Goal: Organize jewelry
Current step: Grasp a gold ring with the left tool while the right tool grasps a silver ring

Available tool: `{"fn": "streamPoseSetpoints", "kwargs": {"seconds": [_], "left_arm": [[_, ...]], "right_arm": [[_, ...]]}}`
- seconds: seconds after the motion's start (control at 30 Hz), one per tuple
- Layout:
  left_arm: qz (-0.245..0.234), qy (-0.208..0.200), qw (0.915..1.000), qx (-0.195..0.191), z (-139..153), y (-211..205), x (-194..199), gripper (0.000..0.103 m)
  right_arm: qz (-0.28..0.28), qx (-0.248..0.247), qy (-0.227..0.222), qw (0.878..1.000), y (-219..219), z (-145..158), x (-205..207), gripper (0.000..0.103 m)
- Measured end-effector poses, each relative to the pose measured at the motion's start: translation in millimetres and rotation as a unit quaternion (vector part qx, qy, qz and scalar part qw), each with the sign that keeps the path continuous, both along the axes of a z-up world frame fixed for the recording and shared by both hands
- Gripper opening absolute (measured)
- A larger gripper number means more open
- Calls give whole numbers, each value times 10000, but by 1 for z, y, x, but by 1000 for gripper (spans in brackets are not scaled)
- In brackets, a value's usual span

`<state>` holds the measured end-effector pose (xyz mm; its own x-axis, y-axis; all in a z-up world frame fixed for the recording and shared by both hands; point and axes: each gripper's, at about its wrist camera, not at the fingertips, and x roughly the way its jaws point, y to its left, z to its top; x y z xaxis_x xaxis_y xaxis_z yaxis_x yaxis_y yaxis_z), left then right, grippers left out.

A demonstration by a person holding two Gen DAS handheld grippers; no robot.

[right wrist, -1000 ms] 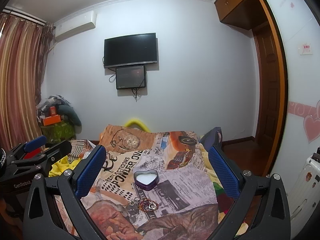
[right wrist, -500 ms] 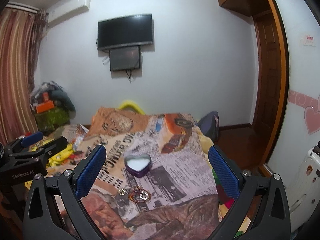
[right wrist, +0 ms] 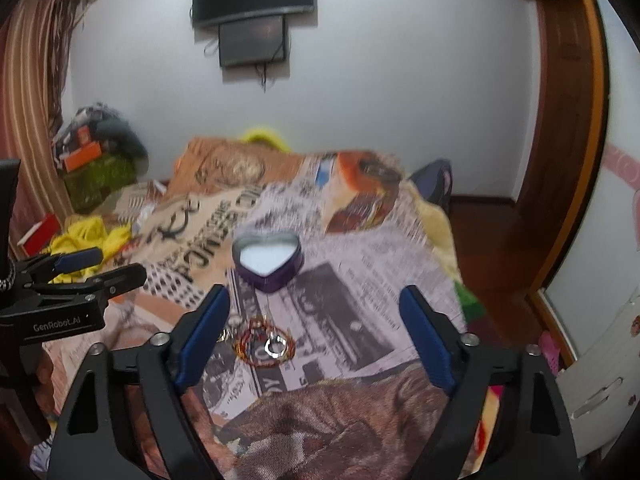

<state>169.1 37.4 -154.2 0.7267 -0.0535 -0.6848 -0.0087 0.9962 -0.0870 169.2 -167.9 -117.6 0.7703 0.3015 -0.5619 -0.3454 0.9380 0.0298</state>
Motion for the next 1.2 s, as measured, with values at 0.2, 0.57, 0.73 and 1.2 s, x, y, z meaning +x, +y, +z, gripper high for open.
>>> {"fn": "streamPoseSetpoints", "kwargs": {"seconds": [0.2, 0.57, 0.73, 1.2], "left_arm": [[-227, 532, 9983, 66, -26, -6, 21, 71], [-817, 1141, 9900, 151, -57, -21, 41, 63], [-952, 1153, 9885, 213, -62, -27, 47, 56], [-1346, 1300, 9823, 118, -78, -39, 62, 35]], "right_arm": [[289, -69, 510, 9983, 6, -27, 19, 59], [850, -10, 1084, 9905, 18, -59, 40, 34], [1043, -31, 1208, 9872, 24, -65, 46, 27], [1361, -142, 1459, 9798, 36, -85, 60, 18]]}}
